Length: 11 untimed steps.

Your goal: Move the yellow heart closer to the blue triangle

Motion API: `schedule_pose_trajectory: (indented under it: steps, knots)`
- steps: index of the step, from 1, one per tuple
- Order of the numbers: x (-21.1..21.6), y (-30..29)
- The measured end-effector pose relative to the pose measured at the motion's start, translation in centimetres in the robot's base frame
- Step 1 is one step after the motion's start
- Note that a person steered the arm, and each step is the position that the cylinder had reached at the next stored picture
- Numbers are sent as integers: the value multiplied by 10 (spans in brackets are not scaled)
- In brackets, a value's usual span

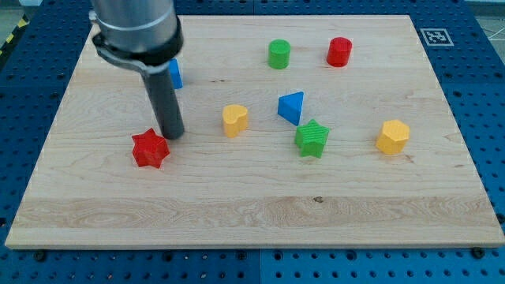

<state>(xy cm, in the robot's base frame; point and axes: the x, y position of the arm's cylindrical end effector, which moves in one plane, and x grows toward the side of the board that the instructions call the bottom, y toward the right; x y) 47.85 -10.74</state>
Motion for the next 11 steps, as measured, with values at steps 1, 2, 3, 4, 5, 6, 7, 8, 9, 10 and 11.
schedule_pose_trajectory:
  steps: [1,2,3,4,5,6,7,8,9,10,11]
  knots:
    - [11,36]
    - [7,58]
    - [-15,63]
    - [-38,63]
    - [-55,63]
    - [-60,62]
    - [-60,63]
    - [-62,70]
    - [-65,90]
    - [-66,103]
    - [-67,76]
